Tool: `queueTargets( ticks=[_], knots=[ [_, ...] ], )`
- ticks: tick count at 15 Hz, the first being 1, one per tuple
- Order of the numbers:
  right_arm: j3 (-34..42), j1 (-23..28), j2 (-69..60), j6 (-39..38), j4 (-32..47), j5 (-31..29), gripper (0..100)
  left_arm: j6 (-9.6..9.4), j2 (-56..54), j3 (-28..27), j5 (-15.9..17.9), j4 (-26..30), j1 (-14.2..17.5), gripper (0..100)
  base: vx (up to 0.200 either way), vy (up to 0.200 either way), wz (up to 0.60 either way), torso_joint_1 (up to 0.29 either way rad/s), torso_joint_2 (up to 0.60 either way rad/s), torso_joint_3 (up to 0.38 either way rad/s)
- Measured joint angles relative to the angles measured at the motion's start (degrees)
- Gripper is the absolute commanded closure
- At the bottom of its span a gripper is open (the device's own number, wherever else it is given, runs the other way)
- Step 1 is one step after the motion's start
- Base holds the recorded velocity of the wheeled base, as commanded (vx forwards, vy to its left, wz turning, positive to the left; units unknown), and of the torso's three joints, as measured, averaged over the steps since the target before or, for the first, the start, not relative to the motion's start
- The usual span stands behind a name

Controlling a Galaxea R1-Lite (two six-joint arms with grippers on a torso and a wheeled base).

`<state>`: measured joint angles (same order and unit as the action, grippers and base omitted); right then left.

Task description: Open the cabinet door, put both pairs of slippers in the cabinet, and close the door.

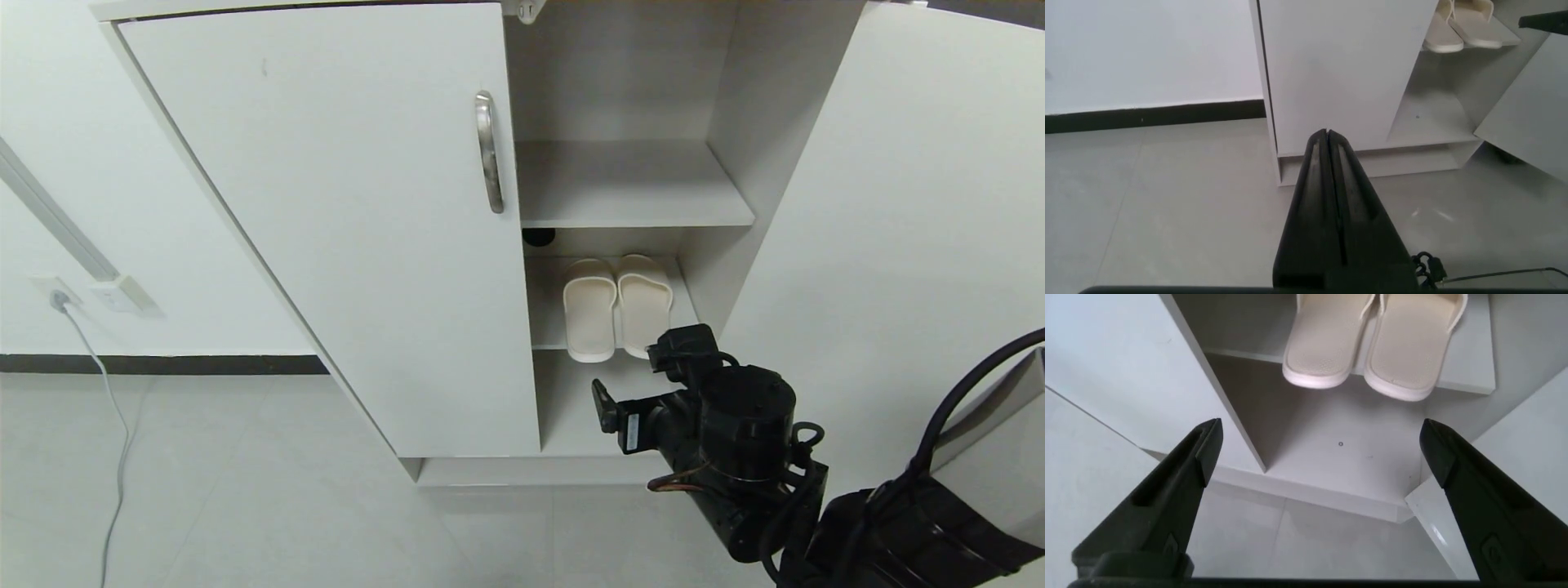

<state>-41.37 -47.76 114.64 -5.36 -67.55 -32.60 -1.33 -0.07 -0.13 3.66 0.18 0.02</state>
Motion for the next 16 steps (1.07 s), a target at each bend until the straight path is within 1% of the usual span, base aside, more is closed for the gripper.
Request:
queueTargets(
  ticks=[9, 16],
  knots=[
    [0.8, -0.3, 0.0, 0.1, -0.1, 0.0, 0, 0.0, 0.0, 0.0, 0.1, 0.0, 0.0, 100, 0.0, 0.0, 0.0, 0.0, 0.0, 0.0],
    [1.0, -0.7, 0.2, 0.1, -0.1, 0.0, 0, 0.0, 0.0, -0.1, 0.1, 0.0, 0.0, 100, 0.0, 0.0, 0.0, 0.002, 0.0, 0.164]
  ],
)
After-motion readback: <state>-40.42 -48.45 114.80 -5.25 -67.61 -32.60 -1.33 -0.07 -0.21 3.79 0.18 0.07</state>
